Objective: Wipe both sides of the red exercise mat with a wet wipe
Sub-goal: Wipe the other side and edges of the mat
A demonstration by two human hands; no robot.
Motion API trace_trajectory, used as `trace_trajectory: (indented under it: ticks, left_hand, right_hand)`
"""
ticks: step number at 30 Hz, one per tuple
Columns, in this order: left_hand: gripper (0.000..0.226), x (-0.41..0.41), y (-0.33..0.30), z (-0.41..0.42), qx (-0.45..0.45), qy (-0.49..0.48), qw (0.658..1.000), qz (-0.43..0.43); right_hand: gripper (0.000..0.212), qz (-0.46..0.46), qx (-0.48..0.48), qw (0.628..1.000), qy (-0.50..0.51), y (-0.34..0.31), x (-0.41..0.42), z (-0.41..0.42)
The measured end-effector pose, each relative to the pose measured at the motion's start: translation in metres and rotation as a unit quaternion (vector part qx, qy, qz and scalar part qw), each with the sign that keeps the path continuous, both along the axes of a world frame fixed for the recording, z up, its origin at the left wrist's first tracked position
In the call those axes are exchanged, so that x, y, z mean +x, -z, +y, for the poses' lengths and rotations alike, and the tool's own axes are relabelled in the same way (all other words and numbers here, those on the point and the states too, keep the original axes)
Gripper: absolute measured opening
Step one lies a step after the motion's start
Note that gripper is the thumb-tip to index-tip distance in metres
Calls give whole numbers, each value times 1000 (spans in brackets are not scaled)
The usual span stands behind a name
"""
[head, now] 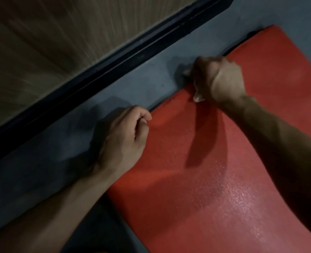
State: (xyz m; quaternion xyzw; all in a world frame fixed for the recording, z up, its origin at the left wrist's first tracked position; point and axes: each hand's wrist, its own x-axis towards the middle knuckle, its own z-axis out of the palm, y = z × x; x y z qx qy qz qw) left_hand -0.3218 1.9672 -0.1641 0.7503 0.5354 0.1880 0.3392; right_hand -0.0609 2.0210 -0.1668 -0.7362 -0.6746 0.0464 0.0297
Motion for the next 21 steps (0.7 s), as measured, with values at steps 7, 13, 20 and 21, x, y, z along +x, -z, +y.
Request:
trace_trajectory:
  ticks: [7, 13, 20, 21]
  left_hand:
    - [13, 34, 7, 35, 68, -16, 997, 38]
    - [24, 98, 11, 73, 33, -83, 996, 2]
    - [20, 146, 41, 74, 81, -68, 993, 48]
    - [20, 147, 44, 74, 84, -66, 992, 63]
  right_hand:
    - [28, 82, 15, 988, -128, 4, -47, -25]
    - [20, 8, 92, 994, -56, 9, -42, -48]
    - [35, 19, 104, 994, 10, 4, 58, -5]
    - [39, 25, 92, 994, 45, 1, 72, 2]
